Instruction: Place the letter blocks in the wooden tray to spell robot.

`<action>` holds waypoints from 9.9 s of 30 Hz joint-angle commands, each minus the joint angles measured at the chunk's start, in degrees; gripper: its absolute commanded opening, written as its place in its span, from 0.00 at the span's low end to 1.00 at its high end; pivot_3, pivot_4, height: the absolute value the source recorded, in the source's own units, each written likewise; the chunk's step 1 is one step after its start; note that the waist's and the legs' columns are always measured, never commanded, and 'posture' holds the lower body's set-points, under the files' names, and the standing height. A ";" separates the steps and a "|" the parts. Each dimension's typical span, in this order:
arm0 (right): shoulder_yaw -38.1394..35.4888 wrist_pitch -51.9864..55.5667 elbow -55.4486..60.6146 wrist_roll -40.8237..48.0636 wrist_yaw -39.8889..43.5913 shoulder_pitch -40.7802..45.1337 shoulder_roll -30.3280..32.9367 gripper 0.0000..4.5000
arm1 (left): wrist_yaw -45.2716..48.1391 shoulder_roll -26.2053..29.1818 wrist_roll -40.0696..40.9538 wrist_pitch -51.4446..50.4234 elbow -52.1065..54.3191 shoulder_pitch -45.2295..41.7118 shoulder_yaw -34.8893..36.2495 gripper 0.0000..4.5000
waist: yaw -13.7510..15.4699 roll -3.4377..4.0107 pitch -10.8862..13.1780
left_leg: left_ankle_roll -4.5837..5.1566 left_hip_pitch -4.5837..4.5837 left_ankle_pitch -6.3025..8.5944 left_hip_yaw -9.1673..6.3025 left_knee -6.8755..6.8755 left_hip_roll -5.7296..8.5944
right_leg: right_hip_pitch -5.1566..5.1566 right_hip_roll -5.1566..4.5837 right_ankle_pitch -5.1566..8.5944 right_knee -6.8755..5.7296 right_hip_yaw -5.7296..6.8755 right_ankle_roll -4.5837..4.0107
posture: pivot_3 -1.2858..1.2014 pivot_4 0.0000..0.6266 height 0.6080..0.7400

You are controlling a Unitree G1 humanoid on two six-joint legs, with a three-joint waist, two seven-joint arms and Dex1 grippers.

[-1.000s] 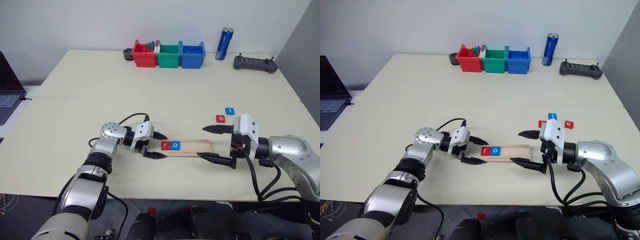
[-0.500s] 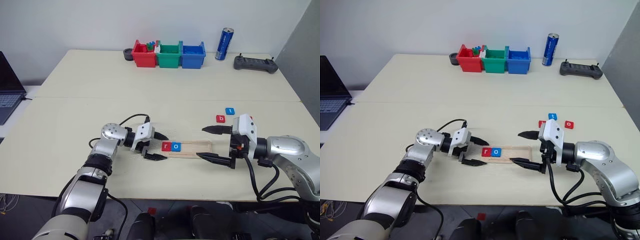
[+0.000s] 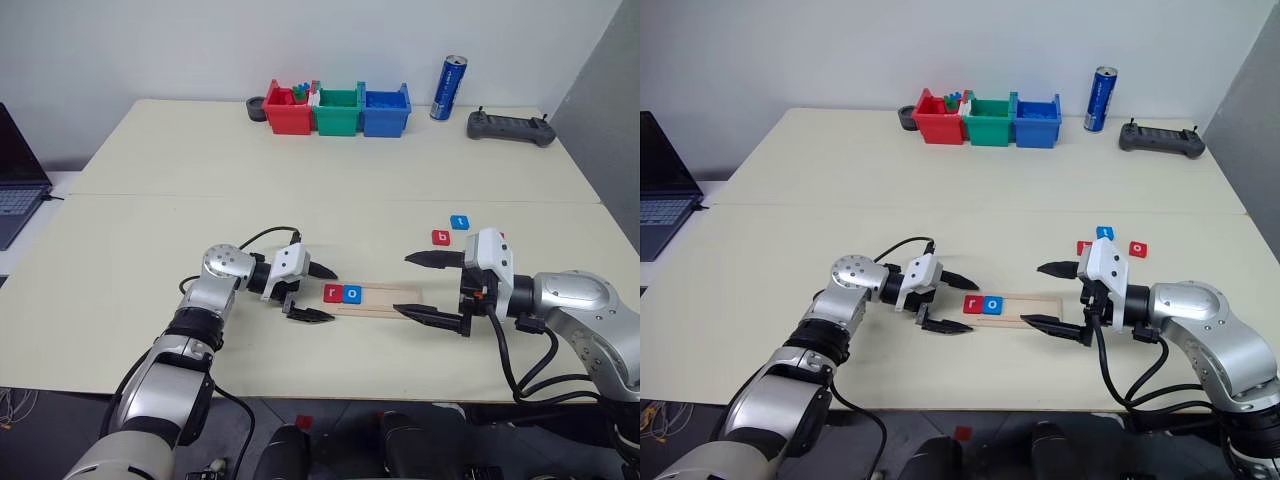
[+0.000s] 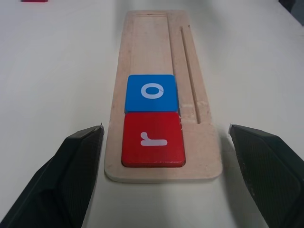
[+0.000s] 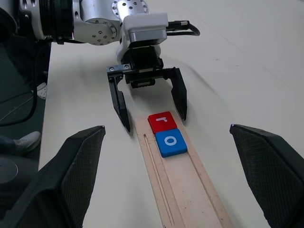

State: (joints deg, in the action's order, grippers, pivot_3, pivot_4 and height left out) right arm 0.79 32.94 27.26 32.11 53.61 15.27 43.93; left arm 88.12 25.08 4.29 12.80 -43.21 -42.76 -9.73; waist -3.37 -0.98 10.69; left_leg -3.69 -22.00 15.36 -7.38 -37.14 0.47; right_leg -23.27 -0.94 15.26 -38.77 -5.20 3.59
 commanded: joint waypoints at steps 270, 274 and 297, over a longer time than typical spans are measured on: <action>14.68 -8.47 -24.63 -24.41 8.95 15.40 -10.15 1.00 | -28.32 8.33 19.49 -22.56 56.23 33.03 7.25 1.00 | 0.27 0.08 -0.02 | 0.19 0.06 0.12 0.31 0.13 -0.03 | 0.11 -0.15 -0.04 0.60 -0.18 -0.01 | 0.52 0.24 1.00; 10.98 -3.41 -17.74 -21.56 8.18 13.92 -8.13 1.00 | -28.23 8.22 19.58 -22.54 56.31 32.80 7.14 1.00 | 0.30 0.08 -0.02 | 0.19 0.05 0.12 0.31 0.13 -0.03 | 0.11 -0.16 -0.04 0.60 -0.18 -0.01 | 0.52 0.24 1.00; -13.14 17.71 -5.42 -28.68 -40.07 -1.39 -19.61 1.00 | -23.50 4.13 18.93 -19.85 47.92 23.50 2.91 1.00 | 0.97 0.08 -0.05 | 0.18 0.09 0.12 0.41 0.12 -0.02 | 0.11 -0.11 -0.04 0.52 -0.30 -0.01 | 0.52 0.24 1.00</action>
State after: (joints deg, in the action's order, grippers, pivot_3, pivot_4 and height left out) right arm -11.51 52.43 22.33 4.70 15.88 12.34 24.42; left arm 64.04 29.39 23.40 -8.20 4.00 -18.48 -6.87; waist -2.40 -0.90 10.64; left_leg -3.51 -21.91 15.48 -6.96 -37.02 0.45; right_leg -23.17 -1.05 15.23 -38.28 -5.50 3.59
